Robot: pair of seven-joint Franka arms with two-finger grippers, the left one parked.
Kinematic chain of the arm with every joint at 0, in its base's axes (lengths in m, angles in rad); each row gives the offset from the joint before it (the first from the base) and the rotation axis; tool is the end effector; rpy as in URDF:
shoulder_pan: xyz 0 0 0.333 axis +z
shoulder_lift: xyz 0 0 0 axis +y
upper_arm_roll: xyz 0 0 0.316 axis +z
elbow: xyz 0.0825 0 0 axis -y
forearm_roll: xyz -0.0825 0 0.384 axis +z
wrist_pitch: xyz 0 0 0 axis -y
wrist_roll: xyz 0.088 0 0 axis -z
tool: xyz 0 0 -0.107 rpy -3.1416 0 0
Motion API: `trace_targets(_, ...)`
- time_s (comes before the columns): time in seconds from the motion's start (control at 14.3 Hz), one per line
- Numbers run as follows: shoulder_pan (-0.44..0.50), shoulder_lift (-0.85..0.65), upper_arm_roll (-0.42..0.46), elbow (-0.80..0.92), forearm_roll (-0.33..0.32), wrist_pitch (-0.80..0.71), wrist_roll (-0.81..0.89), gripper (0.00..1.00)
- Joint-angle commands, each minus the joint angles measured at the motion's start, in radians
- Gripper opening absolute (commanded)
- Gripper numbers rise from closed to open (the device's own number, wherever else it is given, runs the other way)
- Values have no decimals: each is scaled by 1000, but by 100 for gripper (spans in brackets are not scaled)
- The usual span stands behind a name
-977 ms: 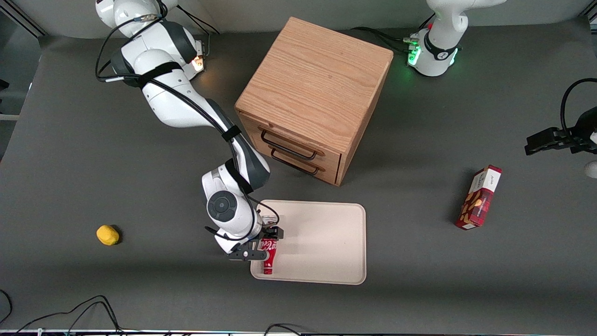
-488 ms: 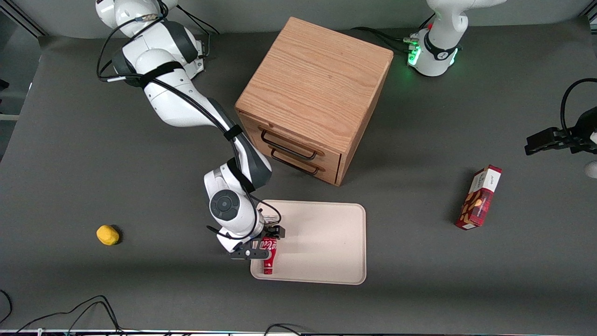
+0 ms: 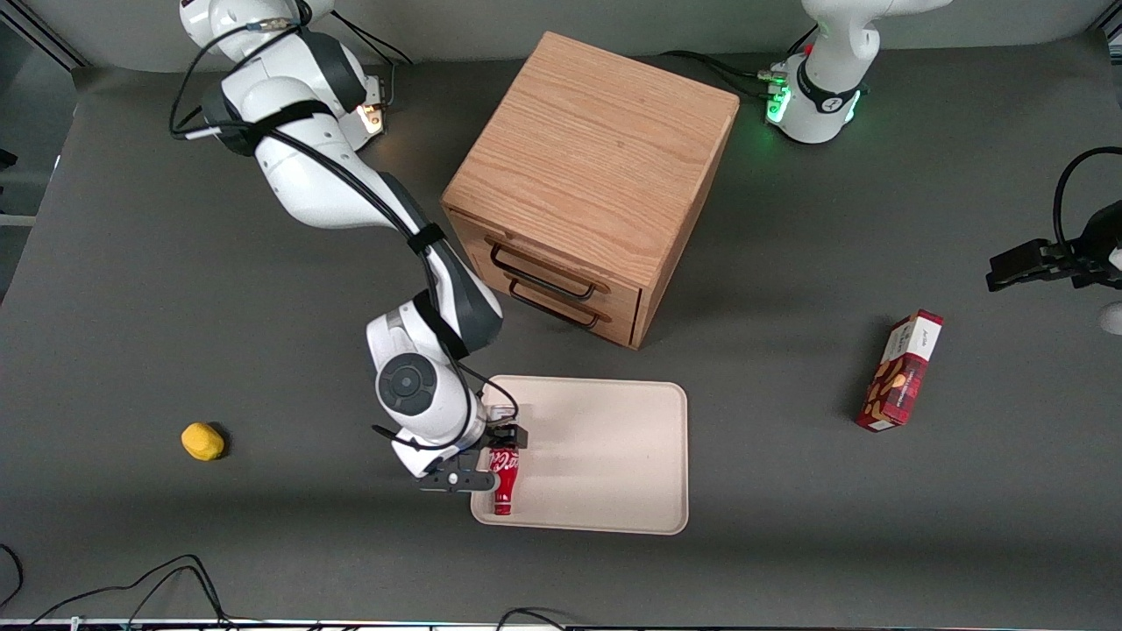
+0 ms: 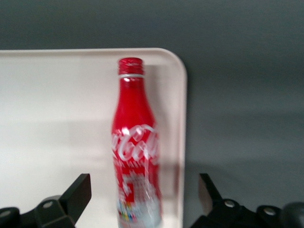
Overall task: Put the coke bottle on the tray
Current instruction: 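Open the right gripper to release the bottle on the tray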
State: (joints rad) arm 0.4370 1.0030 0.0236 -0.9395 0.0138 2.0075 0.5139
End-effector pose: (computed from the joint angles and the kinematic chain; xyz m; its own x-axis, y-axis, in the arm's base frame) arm 0.7135 0.3467 0.2699 0.9966 -0.0714 0.0404 -0.0689 -0.9958 -0.0604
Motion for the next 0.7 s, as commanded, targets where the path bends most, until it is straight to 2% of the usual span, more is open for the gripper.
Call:
trace_targets(0.0, -27, -218, 1, -189, -2, -111, 12, 100)
trace_targets(0.35, -125, -657, 12, -646, -2, -119, -84, 100)
trace_targets(0.63, -227, -930, 13, -866, 0, -159, -225, 100)
